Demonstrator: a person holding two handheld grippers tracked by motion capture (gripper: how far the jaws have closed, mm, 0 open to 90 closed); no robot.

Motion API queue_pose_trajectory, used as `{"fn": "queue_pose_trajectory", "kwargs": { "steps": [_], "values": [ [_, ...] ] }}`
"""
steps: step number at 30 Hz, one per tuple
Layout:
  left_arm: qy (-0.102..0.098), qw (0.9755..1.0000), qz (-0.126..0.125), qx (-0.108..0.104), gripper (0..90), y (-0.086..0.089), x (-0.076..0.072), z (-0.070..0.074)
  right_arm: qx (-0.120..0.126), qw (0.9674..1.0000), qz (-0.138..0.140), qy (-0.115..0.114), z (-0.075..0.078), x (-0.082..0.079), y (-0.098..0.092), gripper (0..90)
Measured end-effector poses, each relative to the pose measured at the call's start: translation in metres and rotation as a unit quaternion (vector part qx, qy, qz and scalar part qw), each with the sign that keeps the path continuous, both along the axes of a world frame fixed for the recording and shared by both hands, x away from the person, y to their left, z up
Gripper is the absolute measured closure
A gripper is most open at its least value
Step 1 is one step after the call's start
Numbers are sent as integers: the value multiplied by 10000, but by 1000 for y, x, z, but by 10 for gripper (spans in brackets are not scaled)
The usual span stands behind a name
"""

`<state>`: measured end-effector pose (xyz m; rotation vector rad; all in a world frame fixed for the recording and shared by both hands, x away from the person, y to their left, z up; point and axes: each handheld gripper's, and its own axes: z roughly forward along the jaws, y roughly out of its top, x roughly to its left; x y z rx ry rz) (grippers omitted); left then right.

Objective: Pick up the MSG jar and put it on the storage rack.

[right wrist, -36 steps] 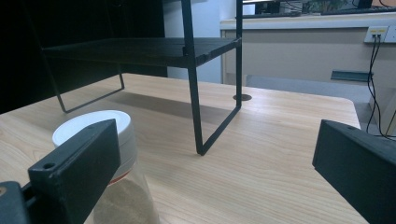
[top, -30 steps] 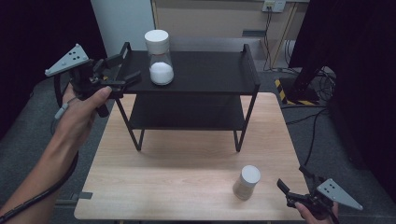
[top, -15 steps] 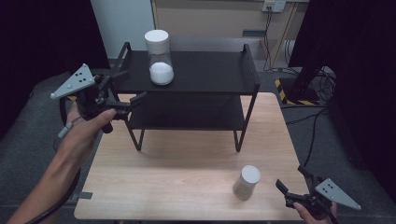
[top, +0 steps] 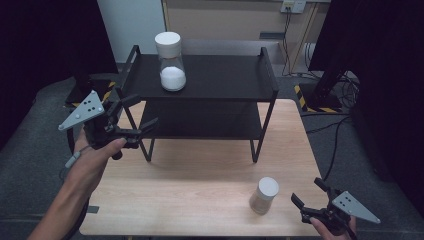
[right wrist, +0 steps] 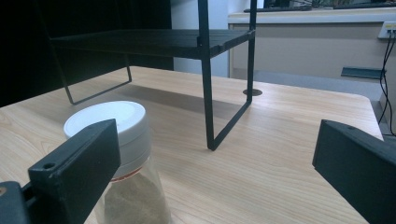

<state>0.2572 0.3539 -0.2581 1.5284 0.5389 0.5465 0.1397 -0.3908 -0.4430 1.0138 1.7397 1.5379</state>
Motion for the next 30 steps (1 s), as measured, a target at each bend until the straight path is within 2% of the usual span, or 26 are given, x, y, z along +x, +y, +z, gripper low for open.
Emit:
{"fn": "queue_pose_trajectory", "kwargs": {
  "steps": [12,15,17,30],
  "values": [
    [123,9997,187,133,56,-4,-12,-31,19,10000,0,0,-1,0,0,15],
    [295,9994,150,-110,56,-1,-10,-42,11,10000,-1,3,-1,0,0,15],
    [267,9994,232,-32,56,-1,-13,-46,4,10000,-6,-6,0,0,0,15],
    [280,9985,469,100,56,-3,-29,-78,0,10000,-77,-25,1,-2,-4,15]
  ]
}}
